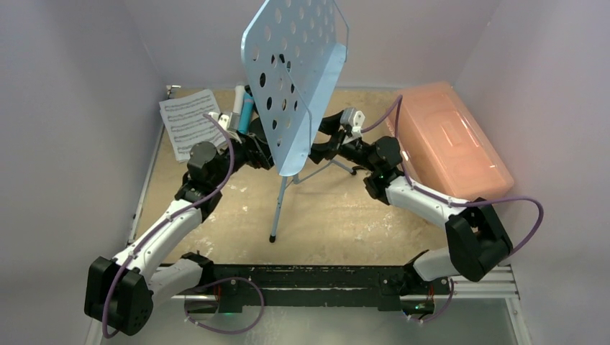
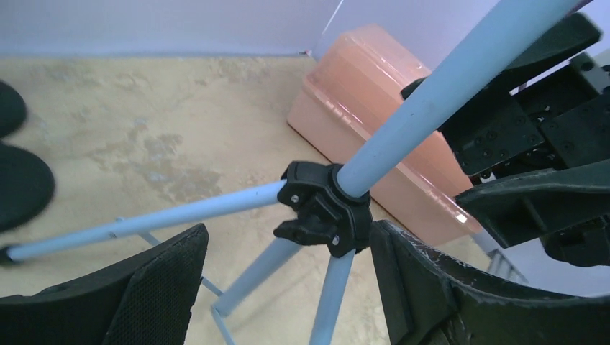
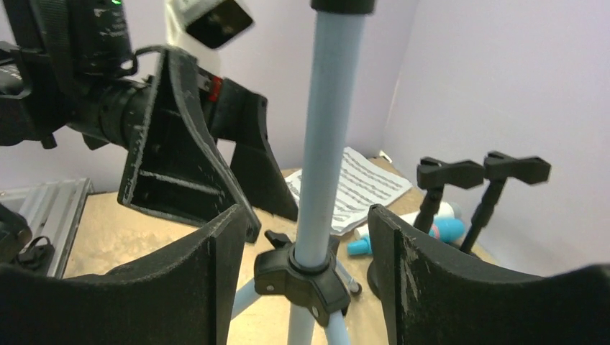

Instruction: Pack up the instrument practice props

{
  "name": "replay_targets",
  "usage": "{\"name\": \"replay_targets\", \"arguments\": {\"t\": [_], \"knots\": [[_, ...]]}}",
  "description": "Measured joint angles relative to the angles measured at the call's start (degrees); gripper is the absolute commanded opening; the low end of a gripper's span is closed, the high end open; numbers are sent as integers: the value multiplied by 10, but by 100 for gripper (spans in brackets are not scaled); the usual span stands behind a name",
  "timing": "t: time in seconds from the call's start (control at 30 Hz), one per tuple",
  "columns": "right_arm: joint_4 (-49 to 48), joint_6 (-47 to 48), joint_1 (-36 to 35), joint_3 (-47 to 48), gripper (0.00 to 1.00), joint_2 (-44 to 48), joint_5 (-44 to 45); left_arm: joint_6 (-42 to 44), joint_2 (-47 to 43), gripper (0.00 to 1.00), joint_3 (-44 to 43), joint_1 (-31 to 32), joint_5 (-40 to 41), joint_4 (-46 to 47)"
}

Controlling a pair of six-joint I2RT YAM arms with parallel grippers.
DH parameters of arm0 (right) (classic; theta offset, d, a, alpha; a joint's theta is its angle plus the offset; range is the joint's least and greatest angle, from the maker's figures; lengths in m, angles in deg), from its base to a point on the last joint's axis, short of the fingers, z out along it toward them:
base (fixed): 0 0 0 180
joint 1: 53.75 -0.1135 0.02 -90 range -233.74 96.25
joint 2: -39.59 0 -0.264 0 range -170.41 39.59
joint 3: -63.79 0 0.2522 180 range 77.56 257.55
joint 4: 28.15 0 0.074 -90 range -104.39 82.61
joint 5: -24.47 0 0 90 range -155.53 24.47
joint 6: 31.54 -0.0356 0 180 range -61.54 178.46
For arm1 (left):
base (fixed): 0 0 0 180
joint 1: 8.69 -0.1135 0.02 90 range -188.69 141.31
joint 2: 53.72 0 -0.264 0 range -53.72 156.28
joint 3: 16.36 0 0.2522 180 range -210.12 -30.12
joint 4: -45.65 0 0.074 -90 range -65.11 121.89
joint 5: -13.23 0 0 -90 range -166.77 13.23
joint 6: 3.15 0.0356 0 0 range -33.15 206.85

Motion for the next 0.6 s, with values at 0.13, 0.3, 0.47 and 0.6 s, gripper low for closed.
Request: {"name": "replay_targets", "arguments": {"t": [0.13, 0.3, 0.47, 0.6], "knots": [[-16, -10, 0, -42, 67, 14, 36, 56, 0, 78, 0, 0, -1, 42], [-18, -16, 0, -58, 67, 7, 48, 129, 12, 79, 10, -5, -25, 101], [-18, -15, 0, -58, 69, 5, 48, 153, 51, 78, 19, -46, -103, 161], [-17, -15, 0, -58, 73, 5, 53, 153, 79, 77, 22, -64, -167, 214]]}}
